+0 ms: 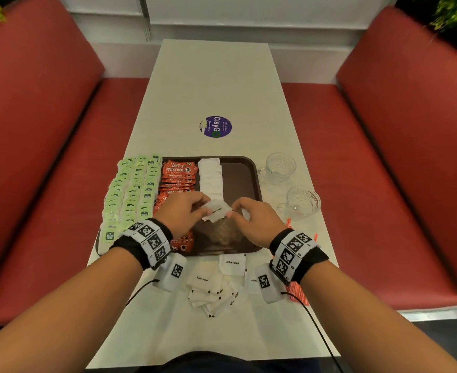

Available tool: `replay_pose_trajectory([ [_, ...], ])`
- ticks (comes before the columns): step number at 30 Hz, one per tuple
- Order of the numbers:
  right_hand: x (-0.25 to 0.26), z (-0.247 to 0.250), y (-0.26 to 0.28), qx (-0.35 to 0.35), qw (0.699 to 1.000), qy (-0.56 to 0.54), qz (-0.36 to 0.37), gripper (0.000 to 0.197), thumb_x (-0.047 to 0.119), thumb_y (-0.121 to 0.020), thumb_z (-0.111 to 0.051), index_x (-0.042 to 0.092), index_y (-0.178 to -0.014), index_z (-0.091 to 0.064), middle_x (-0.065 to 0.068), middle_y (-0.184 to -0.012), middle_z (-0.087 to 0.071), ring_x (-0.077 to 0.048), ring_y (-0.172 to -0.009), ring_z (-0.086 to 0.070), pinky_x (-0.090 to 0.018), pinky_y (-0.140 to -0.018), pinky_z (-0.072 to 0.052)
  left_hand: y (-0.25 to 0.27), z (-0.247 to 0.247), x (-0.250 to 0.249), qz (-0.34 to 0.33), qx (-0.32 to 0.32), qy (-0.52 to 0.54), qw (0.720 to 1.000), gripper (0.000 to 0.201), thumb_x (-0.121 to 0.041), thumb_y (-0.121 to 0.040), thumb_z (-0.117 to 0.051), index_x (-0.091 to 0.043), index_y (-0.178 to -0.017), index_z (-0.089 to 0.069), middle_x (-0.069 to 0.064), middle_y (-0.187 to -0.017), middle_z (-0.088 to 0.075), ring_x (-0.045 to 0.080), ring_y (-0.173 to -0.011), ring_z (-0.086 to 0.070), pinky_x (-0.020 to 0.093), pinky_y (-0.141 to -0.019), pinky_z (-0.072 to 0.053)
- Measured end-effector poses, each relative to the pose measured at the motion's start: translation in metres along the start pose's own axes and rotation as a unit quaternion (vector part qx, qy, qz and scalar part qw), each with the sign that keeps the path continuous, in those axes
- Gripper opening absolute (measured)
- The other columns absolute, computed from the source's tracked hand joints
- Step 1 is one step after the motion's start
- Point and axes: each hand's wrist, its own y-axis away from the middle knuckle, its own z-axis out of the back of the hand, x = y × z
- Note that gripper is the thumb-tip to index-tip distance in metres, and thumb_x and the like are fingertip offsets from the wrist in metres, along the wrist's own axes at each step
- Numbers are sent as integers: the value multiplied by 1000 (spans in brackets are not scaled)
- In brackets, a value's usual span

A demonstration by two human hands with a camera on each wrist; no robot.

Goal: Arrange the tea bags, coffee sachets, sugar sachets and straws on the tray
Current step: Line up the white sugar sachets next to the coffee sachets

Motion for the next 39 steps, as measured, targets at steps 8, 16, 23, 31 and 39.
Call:
replay_pose_trajectory([
  [8,-6,10,0,33,998,-37,-40,19,16,-99,-37,7,-93,-53,-4,-84,-55,-15,-75,-49,-33,-71,-41,-38,-18,9,76,143,-243,956,32,-42,-90,-68,-23,-116,-70,-1,-111,-68,20,-102,-62,33,-89,-51],
  [16,-19,4,-6,58,996,-26,-55,8,12,-95,-48,18,-97,-51,2,-84,-57,-16,-78,-56,-26,-63,-43,-51,-25,12,127,63,-229,963,27,-48,-84,-71,-28,-98,-59,-4,-97,-64,18,-89,-60,38,-83,-53],
  [23,-28,-4,-15,40,999,-7,-35,6,17,-96,-54,22,-97,-57,5,-89,-61,-10,-79,-56,-21,-65,-41,-44,-32,4,70,99,-261,958,30,-48,-76,-78,-31,-94,-60,-7,-97,-60,17,-89,-58,34,-79,-52],
  [31,-26,-7,-26,24,998,-19,-49,4,20,-98,-58,22,-97,-62,7,-88,-63,-10,-79,-61,-23,-72,-50,-47,-20,6,38,84,-192,977,23,-48,-92,-61,-25,-97,-66,-5,-95,-62,15,-86,-59,33,-79,-51],
  [39,-15,-12,-29,48,994,-78,-51,7,21,-100,-56,25,-95,-56,0,-90,-71,-8,-67,-72,-24,-64,-56,-27,-10,-1,-44,96,-87,991,11,-39,-91,-67,-34,-99,-72,-24,-79,-60,-6,-67,-51,16,-62,-34],
])
